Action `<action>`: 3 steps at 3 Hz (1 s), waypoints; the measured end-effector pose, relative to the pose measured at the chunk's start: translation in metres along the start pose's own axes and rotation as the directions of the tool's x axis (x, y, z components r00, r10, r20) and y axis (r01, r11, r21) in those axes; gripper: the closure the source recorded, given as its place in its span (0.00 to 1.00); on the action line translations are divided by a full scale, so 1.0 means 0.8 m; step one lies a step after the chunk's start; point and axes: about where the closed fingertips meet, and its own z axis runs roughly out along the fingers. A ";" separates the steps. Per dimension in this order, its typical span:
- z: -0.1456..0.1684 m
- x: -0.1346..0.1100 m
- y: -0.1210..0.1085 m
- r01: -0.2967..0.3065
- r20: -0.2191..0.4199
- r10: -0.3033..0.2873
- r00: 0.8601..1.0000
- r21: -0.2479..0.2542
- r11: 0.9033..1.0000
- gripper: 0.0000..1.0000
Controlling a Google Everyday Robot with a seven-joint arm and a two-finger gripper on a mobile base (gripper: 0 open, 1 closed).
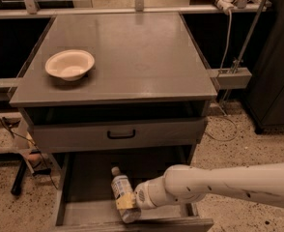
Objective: Place blue plastic bottle into middle drawer
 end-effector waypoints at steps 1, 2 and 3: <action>0.023 -0.004 -0.028 -0.040 0.025 0.041 0.999 -0.023 0.999 1.00; 0.045 -0.014 -0.052 -0.071 0.041 0.073 0.996 -0.045 0.996 1.00; 0.056 -0.036 -0.067 -0.079 0.070 0.083 0.994 -0.062 0.995 1.00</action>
Offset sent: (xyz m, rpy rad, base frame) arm 0.0559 -0.0011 -0.0742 0.0990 0.0469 -0.1018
